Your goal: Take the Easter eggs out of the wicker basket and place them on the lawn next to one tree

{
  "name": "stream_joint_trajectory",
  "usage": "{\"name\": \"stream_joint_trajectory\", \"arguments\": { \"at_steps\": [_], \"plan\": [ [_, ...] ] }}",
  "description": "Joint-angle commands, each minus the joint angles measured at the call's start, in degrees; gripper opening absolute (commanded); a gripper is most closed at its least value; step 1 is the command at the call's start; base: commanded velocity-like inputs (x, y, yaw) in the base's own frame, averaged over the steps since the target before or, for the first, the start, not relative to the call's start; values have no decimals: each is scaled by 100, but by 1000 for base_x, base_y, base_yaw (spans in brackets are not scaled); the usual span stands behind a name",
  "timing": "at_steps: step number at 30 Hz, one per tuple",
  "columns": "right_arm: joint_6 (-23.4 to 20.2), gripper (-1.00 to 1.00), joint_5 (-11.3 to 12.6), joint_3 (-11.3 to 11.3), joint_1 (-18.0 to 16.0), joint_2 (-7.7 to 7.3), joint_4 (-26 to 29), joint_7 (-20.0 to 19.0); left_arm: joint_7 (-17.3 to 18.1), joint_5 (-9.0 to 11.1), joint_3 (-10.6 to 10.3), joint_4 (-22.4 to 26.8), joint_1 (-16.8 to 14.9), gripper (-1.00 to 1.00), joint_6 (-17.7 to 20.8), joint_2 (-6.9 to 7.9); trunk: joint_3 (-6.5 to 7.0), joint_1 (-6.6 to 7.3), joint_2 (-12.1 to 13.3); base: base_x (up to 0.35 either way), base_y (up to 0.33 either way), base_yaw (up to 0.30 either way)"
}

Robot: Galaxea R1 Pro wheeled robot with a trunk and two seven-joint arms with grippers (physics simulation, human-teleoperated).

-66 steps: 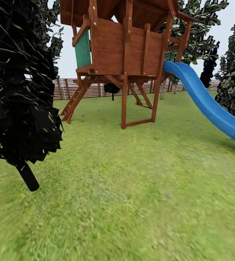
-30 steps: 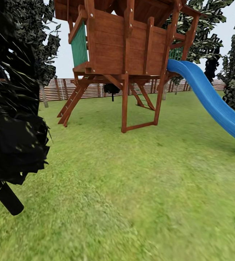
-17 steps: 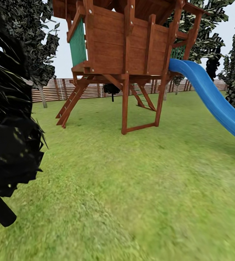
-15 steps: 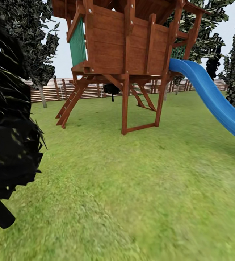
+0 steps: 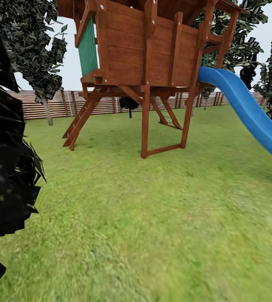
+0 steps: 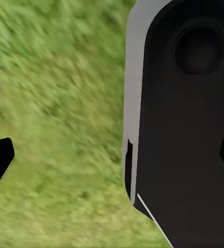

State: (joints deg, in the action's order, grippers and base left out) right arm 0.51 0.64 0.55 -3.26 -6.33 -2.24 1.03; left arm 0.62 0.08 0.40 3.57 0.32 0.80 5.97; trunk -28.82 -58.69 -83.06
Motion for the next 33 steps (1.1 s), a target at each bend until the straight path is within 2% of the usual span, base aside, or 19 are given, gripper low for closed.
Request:
{"name": "stream_joint_trajectory", "arguments": {
  "at_steps": [1,33],
  "plan": [
    [6,100,6,4,-8,1,-13,11,7,1,4,12,3,100,8,1,-5,-3,-2,336,0,0],
    [2,100,10,-2,-8,1,-7,11,5,1,4,15,3,100,8,1,-5,-3,-2,336,0,0]
  ]
}}
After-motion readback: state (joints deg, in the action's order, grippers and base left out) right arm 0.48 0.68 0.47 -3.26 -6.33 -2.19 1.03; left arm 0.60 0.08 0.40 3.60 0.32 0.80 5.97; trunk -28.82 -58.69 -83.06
